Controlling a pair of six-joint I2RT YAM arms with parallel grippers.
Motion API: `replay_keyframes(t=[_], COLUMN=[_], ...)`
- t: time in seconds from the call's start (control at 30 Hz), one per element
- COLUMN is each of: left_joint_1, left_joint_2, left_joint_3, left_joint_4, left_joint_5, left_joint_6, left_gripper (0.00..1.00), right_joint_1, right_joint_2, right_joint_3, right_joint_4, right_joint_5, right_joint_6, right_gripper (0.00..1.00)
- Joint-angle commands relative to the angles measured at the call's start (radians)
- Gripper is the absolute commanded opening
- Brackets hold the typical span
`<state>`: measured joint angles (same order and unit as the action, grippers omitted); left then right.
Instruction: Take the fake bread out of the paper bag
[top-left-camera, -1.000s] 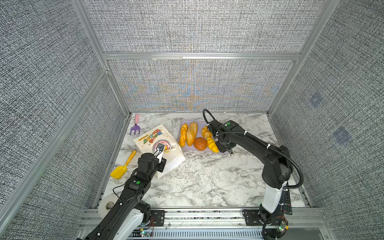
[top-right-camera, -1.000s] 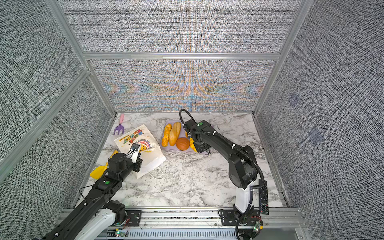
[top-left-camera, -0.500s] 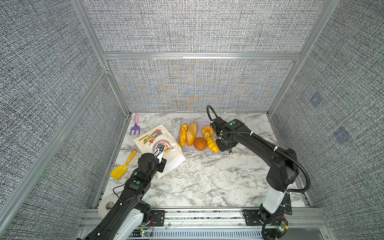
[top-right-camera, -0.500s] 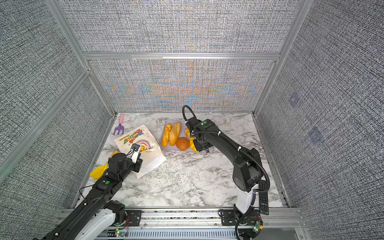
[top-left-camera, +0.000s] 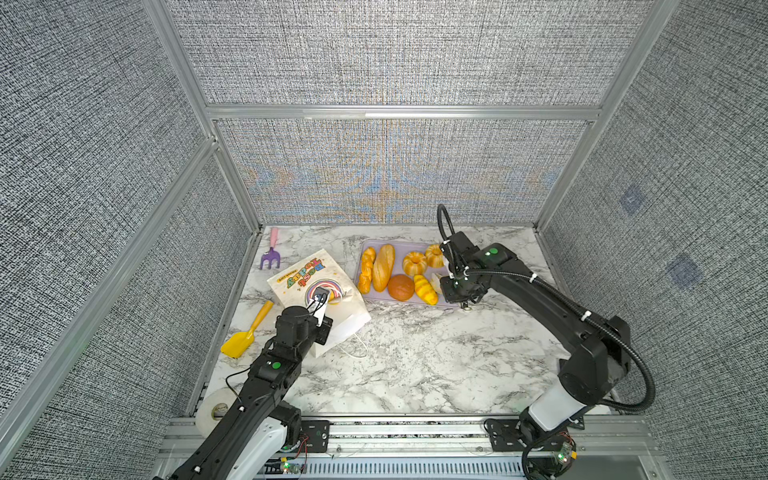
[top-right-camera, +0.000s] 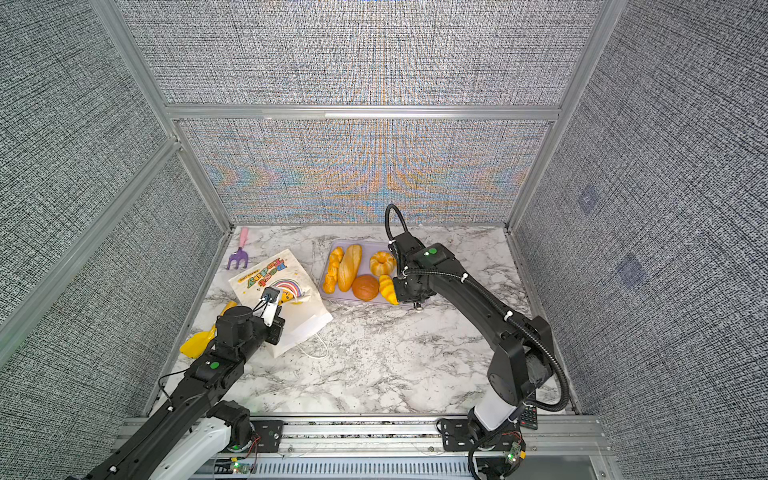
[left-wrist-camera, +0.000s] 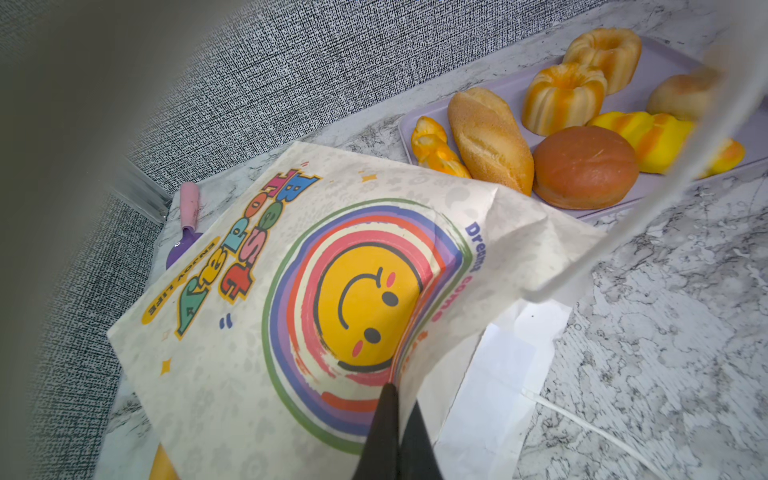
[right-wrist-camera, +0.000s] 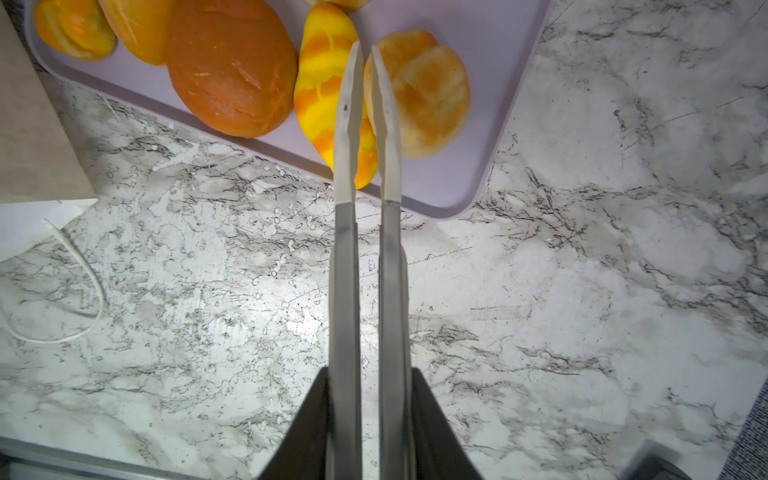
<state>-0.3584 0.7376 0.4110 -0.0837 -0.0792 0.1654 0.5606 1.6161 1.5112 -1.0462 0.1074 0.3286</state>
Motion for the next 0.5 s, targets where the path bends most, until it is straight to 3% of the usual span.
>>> replay_keyframes(t=[0.0,0.2,0.47], left_joint_1=[0.000,-0.001,0.001], left_joint_2=[-0.003,-0.003,0.000], left_joint_3=[-0.005,-0.005,-0.004], left_joint_4=[0.007,0.007,0.008], left_joint_5=[0.009,0.010,0.010], left_joint_6=[0.003,0.000,-0.001], left_gripper=[0.00,0.00,0.00], right_joint_1=[-0.014,-0.049,-0.073], right_joint_2=[-0.035,-0.079,-0.072], right_joint_3=[-0.023,-0.128,-0.198], right_joint_4=[0.048,0.115,0.130], right_joint_5=[-0.057,-0.138,-0.141], right_joint_6=[0.036,0.053,0.044], right_gripper=[0.23,0.01,0.00])
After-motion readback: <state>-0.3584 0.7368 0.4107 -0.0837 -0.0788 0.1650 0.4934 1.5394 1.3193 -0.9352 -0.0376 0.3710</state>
